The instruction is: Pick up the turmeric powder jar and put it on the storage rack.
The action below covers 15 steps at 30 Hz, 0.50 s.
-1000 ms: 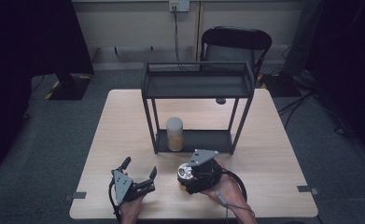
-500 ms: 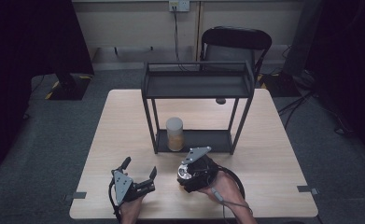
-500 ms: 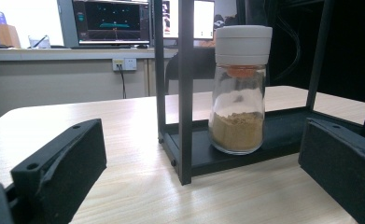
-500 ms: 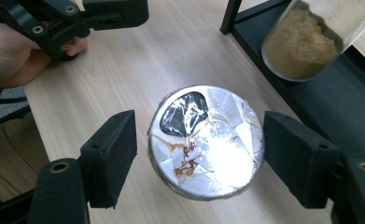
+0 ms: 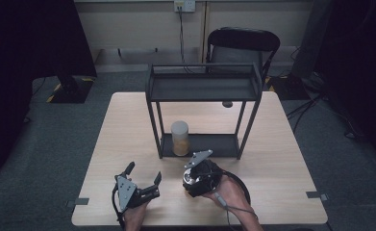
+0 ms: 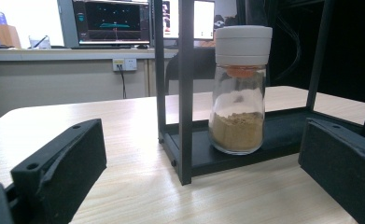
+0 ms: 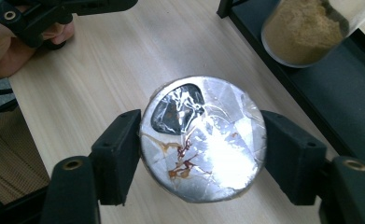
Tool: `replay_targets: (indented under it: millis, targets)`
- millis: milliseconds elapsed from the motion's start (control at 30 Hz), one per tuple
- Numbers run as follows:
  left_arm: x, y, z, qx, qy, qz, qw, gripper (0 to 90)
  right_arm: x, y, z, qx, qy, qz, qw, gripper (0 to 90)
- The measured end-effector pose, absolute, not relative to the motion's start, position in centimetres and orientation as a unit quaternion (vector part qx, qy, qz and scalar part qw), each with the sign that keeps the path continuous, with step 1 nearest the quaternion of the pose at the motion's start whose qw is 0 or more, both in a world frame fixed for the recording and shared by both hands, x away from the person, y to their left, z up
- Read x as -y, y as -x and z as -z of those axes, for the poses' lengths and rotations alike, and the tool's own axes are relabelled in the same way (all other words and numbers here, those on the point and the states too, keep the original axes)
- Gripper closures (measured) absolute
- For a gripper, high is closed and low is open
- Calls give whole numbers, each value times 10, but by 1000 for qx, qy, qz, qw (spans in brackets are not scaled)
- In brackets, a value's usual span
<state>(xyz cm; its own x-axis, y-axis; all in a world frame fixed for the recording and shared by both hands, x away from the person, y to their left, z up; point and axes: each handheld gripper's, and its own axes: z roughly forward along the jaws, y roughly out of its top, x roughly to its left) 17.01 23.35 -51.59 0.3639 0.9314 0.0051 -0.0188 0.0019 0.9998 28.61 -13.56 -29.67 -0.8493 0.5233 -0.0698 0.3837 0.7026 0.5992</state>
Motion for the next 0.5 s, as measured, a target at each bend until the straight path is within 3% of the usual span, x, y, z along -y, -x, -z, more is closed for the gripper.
replay_targets:
  millis: [500]
  targets:
    - [-234,-170,516,-393,-580,-404,589,2,135,-284,297,-913,-253,-297,120,341]
